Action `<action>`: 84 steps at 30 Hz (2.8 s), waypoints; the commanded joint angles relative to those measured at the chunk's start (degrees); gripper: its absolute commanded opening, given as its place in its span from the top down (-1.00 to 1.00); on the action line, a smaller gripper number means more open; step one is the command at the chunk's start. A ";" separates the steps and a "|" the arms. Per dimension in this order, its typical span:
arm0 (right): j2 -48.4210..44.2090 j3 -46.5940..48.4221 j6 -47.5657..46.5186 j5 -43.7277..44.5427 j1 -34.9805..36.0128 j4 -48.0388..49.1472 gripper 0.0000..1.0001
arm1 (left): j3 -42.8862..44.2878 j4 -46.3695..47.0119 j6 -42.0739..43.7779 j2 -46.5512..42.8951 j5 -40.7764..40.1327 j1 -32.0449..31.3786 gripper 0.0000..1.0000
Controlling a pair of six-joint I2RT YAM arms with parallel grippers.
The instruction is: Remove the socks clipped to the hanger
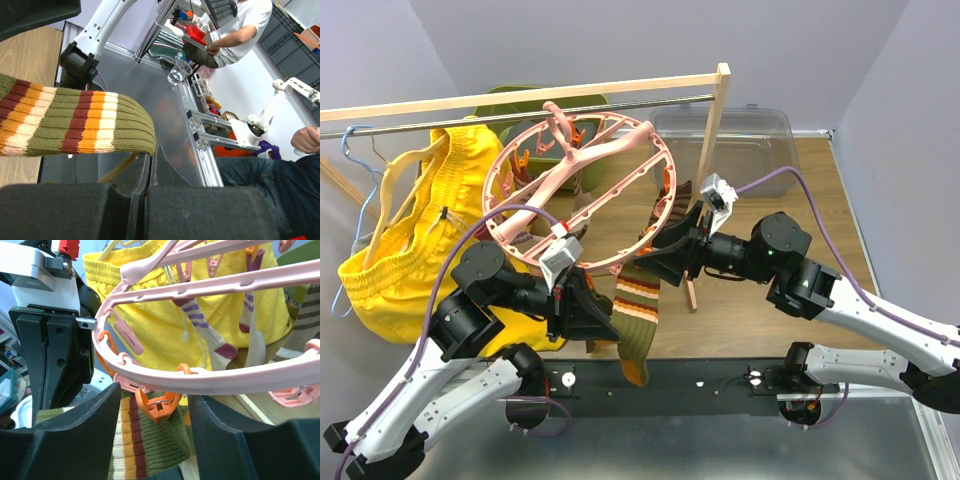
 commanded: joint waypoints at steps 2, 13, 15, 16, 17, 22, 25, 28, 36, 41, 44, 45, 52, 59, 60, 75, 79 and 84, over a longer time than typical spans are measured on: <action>-1.13 -1.95 -0.24 1.06 0.36 3.64 0.02 | 0.52 0.83 -1.41 -0.71 2.57 -0.13 1.00; -2.28 -2.67 0.63 4.14 0.44 0.57 0.99 | -0.98 0.83 -1.85 -1.24 2.66 -0.13 1.00; -2.10 -2.05 0.64 4.32 0.44 -1.27 0.99 | -0.80 0.92 -1.77 -1.07 2.66 -0.13 1.00; -1.93 -1.44 0.64 4.23 0.44 -2.07 0.93 | -0.80 0.92 -1.77 -1.06 2.66 -0.13 1.00; -1.58 -0.91 0.64 3.97 0.44 -3.03 0.43 | -0.80 0.92 -1.77 -1.06 2.66 -0.13 1.00; -1.57 0.33 2.13 1.60 0.44 -12.70 -0.77 | -0.01 0.92 -1.50 -0.63 1.78 -0.13 1.00; -3.68 -1.69 3.09 -4.63 0.44 -13.32 -1.00 | 0.78 0.22 -0.98 -0.01 1.26 -0.13 1.00; -5.00 -2.31 5.37 -12.28 0.35 -13.06 -1.00 | 2.97 -4.17 1.65 1.74 -2.60 -0.13 1.00; -0.96 -0.38 8.89 -25.64 0.44 -12.18 -1.00 | 4.47 -8.31 2.54 5.62 -8.41 -0.13 1.00; 1.41 -0.37 9.25 -27.32 0.44 -11.30 -0.98 | 5.09 -7.08 0.52 5.79 -9.73 -0.13 1.00; 1.33 -1.69 10.30 -27.41 0.44 -8.49 -0.59 | 5.09 -6.90 -0.01 5.79 -9.73 -0.13 1.00; 1.07 -2.48 10.30 -26.89 0.44 -8.14 -0.28 | 5.00 -6.90 -0.10 5.79 -9.65 -0.13 1.00; -5.42 -5.55 8.55 -9.95 0.36 -17.53 0.99 | 5.00 -7.96 2.35 5.18 -8.76 -0.13 0.06; -13.86 -7.49 15.38 17.65 0.44 -37.56 0.99 | 8.06 -11.56 7.80 5.00 -13.16 -0.13 -0.43; -14.40 -7.67 16.10 21.07 0.36 -39.67 0.99 | 8.60 -12.78 8.34 5.44 -14.29 -0.13 -0.43; 0.00 8.85 20.04 51.20 -16.21 -58.98 0.99 | 7.81 -10.16 7.46 5.18 -13.16 -0.13 -0.28; 3.95 9.99 8.04 33.78 -35.75 -50.16 0.99 | 7.90 -9.89 7.11 4.57 -13.25 -0.13 -0.27; 19.47 23.31 0.91 24.28 -48.85 -46.47 0.99 | 8.08 -8.93 5.09 2.89 -13.60 -0.13 -0.26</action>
